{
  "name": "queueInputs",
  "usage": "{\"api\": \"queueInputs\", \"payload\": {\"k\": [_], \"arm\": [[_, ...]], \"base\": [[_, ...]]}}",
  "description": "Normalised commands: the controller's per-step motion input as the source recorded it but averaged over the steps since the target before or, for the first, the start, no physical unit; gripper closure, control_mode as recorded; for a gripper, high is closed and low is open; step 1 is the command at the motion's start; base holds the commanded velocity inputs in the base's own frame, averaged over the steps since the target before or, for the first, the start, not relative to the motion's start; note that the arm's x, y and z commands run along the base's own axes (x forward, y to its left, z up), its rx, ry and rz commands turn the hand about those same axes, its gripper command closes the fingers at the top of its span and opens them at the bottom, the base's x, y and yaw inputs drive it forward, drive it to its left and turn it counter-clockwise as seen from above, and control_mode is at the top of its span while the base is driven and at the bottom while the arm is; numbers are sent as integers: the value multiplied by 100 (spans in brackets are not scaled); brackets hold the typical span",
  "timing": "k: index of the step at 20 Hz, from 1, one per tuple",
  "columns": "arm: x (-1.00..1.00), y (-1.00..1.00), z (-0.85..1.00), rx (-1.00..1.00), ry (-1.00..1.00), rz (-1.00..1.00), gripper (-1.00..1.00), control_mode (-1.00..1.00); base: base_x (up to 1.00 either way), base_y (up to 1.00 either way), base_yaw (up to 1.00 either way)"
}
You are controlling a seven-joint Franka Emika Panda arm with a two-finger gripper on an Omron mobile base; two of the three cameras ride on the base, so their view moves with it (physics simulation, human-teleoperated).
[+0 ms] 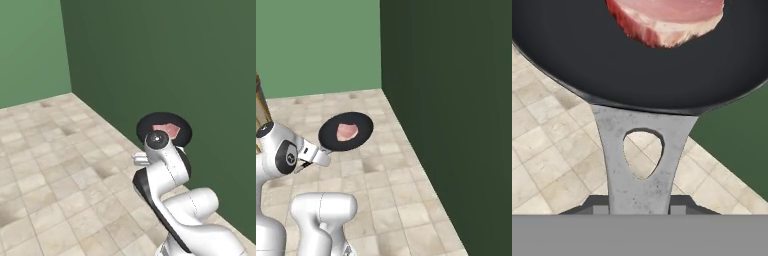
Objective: Pick up the pan with the steak in it and place it on the dining table. Then place the steak on the plate.
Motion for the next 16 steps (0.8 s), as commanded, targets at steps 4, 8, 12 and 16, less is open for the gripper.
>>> {"api": "queueInputs", "payload": {"k": [4,8,12,16], "arm": [[0,0,0,0,0,0,100,100],[0,0,0,0,0,0,100,100],[0,0,0,0,0,0,100,100],[0,0,0,0,0,0,100,100]], "base": [[100,0,0],[100,0,0],[100,0,0],[100,0,0]]}}
